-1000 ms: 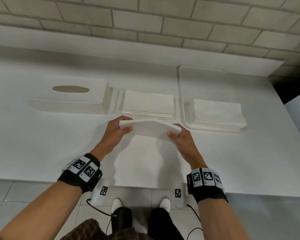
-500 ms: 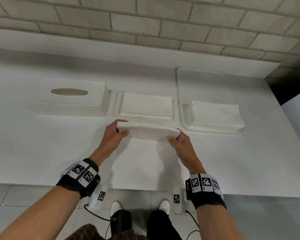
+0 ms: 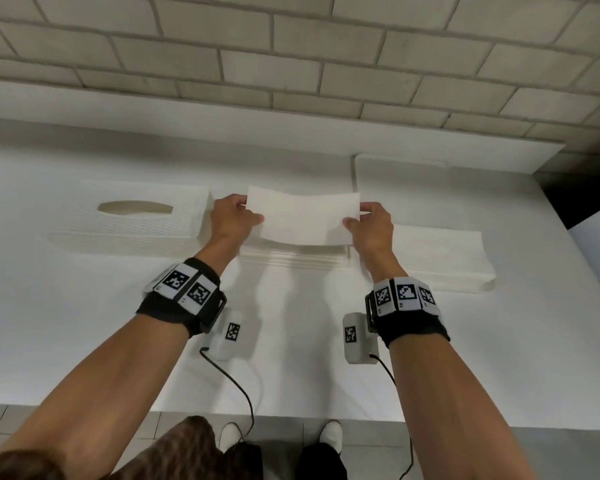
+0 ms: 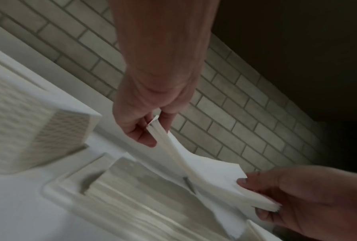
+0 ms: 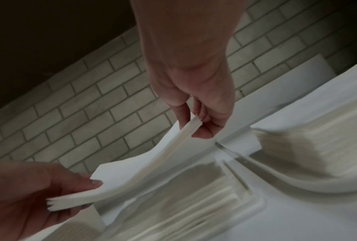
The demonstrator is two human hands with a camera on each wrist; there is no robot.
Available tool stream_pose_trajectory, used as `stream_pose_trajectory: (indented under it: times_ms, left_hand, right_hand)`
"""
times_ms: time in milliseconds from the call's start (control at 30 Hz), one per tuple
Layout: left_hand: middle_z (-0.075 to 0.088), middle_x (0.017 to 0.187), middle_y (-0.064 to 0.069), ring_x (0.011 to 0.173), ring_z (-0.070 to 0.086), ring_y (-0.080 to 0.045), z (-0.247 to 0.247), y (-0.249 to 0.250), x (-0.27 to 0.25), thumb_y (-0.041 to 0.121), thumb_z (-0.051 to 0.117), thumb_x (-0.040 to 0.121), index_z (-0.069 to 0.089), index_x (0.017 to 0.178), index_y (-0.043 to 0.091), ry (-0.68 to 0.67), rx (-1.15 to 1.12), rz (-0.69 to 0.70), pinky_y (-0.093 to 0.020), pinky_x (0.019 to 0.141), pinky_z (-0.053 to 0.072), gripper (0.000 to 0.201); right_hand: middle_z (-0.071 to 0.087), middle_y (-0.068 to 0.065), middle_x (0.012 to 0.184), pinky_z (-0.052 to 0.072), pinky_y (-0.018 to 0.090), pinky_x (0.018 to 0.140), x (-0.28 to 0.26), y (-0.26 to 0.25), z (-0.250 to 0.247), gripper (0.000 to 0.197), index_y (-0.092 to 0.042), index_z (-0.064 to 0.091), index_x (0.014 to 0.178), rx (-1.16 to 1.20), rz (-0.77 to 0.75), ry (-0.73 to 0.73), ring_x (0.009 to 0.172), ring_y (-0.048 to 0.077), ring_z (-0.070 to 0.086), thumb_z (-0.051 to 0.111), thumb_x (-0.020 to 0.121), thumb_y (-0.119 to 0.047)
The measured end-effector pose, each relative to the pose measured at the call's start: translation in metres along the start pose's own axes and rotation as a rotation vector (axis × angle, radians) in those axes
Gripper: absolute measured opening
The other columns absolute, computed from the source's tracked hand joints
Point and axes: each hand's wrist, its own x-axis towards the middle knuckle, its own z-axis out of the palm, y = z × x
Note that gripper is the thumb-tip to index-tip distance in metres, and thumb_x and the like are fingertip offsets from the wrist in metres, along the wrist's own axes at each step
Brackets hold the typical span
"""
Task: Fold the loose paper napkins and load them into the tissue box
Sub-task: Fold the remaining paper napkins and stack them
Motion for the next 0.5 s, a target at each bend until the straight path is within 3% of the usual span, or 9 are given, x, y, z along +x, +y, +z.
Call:
stream_pose_trajectory:
  times_ms: [67,167,300,400,500]
  left_hand:
    - [0.07,0.103,-0.009,0.091,0.065,-0.022,0.005,-0.002,0.012,-0.002,0.075,0.074,0.068,0.112,0.005,0.023,0.046,-0.029,-0.028,0.08,0.051,0.039]
    - [0.069,0.109,-0.008,0.097,0.067,-0.025,0.01,-0.01,0.02,-0.002,0.076,0.072,0.068,0.114,0.005,0.039,0.078,-0.062,-0.033,0.088,0.054,0.044]
    - [0.066,0.091,-0.005,0.082,0.06,-0.02,0.014,-0.021,0.028,-0.004,0.074,0.072,0.07,0.091,0.012,0.028,0.136,-0.045,-0.029,0.08,0.05,0.026]
    - [0.069,0.084,-0.007,0.075,0.06,-0.02,0.016,-0.029,0.029,-0.004,0.073,0.072,0.073,0.086,0.007,0.006,0.161,-0.024,-0.031,0.075,0.052,0.018]
    - [0.073,0.084,-0.014,0.07,0.059,-0.019,0.019,-0.037,0.031,-0.001,0.073,0.072,0.073,0.086,-0.001,0.013,0.204,-0.018,-0.034,0.07,0.054,0.015]
  right_hand:
    - [0.065,0.012,0.113,0.047,0.029,0.072,0.008,0.0,0.007,0.036,-0.008,0.054,0.123,-0.032,0.024,-0.006,0.087,0.021,0.061,0.064,0.089,-0.009]
    - [0.063,0.012,0.119,0.043,0.026,0.074,0.012,0.007,0.014,0.037,-0.008,0.054,0.124,-0.085,0.048,-0.006,0.087,0.019,0.056,0.064,0.089,-0.01]
    - [0.065,0.014,0.12,0.045,0.027,0.073,0.017,0.017,0.023,0.036,-0.008,0.054,0.124,-0.116,0.079,-0.009,0.081,0.02,0.058,0.063,0.09,-0.01]
    - [0.063,0.016,0.122,0.045,0.026,0.076,0.021,0.023,0.028,0.036,-0.006,0.053,0.126,-0.157,0.08,-0.016,0.095,0.027,0.063,0.061,0.091,-0.008]
    - [0.063,0.017,0.122,0.05,0.031,0.086,0.024,0.028,0.032,0.036,-0.004,0.053,0.127,-0.187,0.078,-0.015,0.106,0.03,0.063,0.06,0.091,-0.006]
